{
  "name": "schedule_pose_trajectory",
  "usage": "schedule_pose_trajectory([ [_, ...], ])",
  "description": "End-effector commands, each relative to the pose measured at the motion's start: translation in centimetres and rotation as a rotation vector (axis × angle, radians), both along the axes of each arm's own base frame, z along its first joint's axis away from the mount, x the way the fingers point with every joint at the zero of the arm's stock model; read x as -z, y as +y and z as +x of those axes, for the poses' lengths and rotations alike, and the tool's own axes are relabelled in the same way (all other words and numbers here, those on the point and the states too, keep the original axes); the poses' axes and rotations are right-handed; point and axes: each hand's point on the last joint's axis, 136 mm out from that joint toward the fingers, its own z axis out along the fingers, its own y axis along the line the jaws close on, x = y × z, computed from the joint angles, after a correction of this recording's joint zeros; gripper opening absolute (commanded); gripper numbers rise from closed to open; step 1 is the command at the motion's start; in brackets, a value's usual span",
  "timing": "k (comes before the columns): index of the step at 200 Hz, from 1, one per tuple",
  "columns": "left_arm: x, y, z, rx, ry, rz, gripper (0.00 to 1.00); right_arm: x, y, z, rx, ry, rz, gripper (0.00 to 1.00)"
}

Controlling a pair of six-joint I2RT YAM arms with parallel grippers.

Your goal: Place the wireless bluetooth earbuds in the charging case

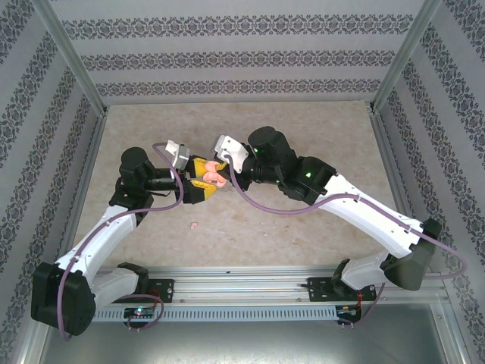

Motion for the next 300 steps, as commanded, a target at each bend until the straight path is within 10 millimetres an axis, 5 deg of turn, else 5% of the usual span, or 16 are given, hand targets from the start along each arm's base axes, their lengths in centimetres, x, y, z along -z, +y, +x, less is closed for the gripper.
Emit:
schedule_pose_trajectory([
  [1,-0.3,0.2,-0.9,0.024,-0.052,0.009,0.69,-1.1,0.0,-0.2,0.005,-0.006,0.041,0.02],
  [47,-0.6,0.3,-1.2,0.018,-0.068,0.018,0.67,-1.2,0.2,-0.3,0.001,0.004,0.045,0.02],
  [124,-0.8,0.3,-1.1,0.004,-0.080,0.018,0.42,-1.3,0.3,-0.3,0.007,0.023,0.060,0.03],
  [188,-1.0,0.3,-1.0,0.003,-0.082,0.003,0.38,-1.2,0.4,-0.4,0.011,0.044,0.079,0.09],
  [225,-1.2,0.3,-0.5,-0.010,-0.067,-0.003,0.34,-1.3,0.3,-0.6,0.018,0.069,0.096,0.32],
  [300,-0.2,0.6,1.5,-0.077,-0.017,0.006,0.32,-1.5,-1.8,-0.6,0.183,0.205,0.187,0.53],
])
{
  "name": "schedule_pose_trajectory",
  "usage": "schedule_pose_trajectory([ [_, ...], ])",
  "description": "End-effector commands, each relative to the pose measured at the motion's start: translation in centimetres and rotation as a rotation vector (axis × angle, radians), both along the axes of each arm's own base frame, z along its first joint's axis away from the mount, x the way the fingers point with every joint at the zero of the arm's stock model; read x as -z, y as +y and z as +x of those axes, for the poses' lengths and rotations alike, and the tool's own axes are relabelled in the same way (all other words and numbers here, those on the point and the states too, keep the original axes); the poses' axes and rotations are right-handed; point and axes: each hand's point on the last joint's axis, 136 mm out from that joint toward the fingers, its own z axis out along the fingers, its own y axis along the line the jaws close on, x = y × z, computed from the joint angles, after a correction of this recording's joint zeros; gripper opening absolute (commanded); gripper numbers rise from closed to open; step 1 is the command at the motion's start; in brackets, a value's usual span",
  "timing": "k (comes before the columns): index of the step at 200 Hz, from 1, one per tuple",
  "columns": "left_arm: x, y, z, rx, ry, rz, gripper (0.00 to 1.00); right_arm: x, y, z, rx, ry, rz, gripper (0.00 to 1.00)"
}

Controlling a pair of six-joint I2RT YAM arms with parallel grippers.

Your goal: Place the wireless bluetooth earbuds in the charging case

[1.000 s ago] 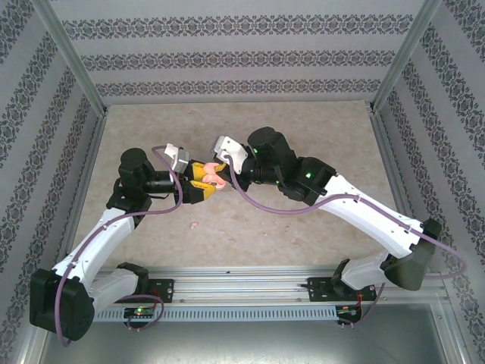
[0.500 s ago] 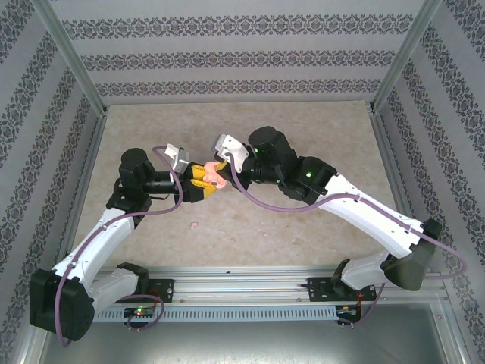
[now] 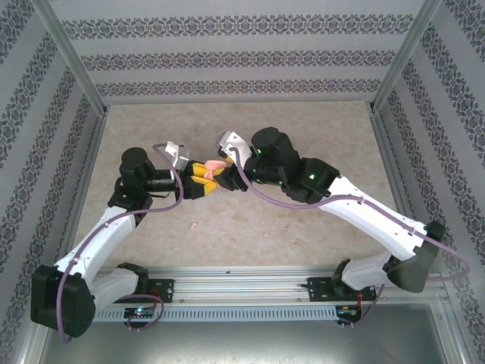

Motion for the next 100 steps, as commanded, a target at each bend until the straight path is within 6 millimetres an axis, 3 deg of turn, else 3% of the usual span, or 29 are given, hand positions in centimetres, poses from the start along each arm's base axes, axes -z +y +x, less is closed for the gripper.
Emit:
schedule_pose_trajectory([
  [1,-0.8,0.4,1.1,-0.041,-0.035,-0.011,0.32,-0.6,-1.3,-0.1,0.101,0.070,0.069,0.53],
  [47,0.6,0.7,3.1,-0.127,0.029,0.033,0.31,-0.8,-1.9,-0.9,0.141,0.184,0.136,0.55],
  [100,2.3,1.8,4.1,-0.196,0.081,0.054,0.31,-0.4,-2.7,-0.9,0.242,0.316,0.176,0.55],
])
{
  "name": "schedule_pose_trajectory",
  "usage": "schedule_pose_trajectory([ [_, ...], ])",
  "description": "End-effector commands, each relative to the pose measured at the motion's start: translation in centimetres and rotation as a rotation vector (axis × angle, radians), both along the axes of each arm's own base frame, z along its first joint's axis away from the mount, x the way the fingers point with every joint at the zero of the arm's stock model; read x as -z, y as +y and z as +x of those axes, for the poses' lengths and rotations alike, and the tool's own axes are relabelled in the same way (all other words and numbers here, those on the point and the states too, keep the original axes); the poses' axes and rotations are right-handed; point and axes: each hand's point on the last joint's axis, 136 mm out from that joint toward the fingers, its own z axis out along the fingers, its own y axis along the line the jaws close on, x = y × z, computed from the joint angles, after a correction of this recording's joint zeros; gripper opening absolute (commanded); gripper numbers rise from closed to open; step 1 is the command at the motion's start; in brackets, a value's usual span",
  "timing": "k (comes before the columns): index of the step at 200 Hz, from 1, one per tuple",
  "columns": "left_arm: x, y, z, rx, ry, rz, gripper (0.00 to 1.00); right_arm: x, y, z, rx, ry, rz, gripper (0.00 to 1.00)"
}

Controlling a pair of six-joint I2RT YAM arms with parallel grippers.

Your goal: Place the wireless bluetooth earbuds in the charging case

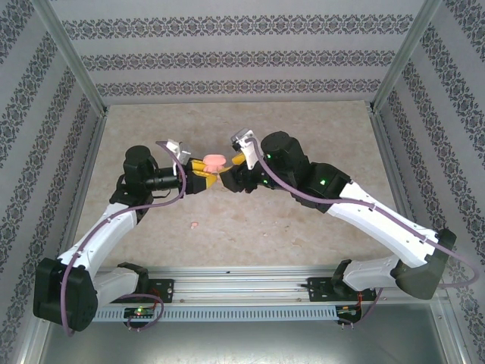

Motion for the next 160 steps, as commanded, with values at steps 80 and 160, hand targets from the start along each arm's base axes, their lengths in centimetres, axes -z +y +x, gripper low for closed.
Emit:
schedule_pose_trajectory([
  [80,1.4,4.1,2.7,-0.182,0.057,0.015,0.31,7.6,-3.1,3.1,0.387,0.370,0.068,0.47],
  [160,2.8,8.5,5.7,-0.453,0.118,0.070,0.31,18.3,3.0,1.2,0.423,0.652,-0.072,0.40],
])
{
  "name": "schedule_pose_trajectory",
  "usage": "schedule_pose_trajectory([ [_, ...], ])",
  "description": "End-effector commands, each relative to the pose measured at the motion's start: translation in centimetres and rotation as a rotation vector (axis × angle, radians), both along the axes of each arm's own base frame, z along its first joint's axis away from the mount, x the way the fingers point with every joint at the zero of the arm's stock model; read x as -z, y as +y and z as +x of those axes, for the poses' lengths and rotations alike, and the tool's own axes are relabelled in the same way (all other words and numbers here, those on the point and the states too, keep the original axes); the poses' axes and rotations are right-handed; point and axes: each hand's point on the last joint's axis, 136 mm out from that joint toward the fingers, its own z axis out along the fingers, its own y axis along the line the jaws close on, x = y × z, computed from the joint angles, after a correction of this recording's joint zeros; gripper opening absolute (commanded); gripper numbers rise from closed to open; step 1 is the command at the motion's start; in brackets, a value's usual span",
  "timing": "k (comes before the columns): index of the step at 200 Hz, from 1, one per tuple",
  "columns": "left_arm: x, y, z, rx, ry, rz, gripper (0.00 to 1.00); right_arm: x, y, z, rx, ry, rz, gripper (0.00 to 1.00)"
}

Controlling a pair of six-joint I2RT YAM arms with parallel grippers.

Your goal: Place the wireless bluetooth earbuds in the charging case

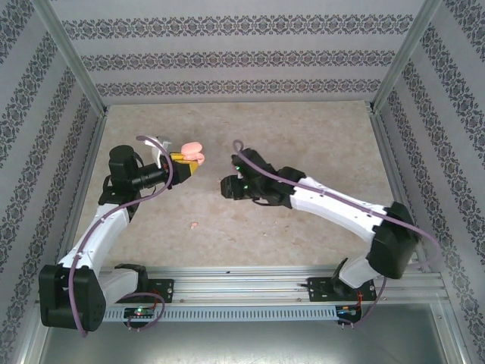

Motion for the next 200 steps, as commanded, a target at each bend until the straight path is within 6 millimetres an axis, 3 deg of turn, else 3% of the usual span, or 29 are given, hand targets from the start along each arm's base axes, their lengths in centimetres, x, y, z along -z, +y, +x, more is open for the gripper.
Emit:
schedule_pose_trajectory([
  [1,0.8,2.0,0.9,-0.125,0.038,0.029,0.32,1.8,2.0,-1.4,0.062,0.115,0.036,0.40],
  [43,1.8,4.2,2.7,-0.270,0.078,0.087,0.32,5.8,5.9,-3.9,0.118,0.299,0.102,0.45],
  [80,1.9,4.9,3.7,-0.319,0.074,0.099,0.32,7.5,8.4,-6.3,0.126,0.362,0.116,0.45],
  [137,2.3,5.2,3.2,-0.335,0.079,0.127,0.32,10.6,12.2,-8.0,0.106,0.453,0.126,0.46],
  [166,2.3,5.1,2.8,-0.334,0.075,0.116,0.32,11.9,12.8,-7.8,0.090,0.473,0.067,0.47],
  [200,2.8,5.2,2.2,-0.338,0.083,0.120,0.32,13.1,12.0,-7.0,0.110,0.452,0.017,0.47],
])
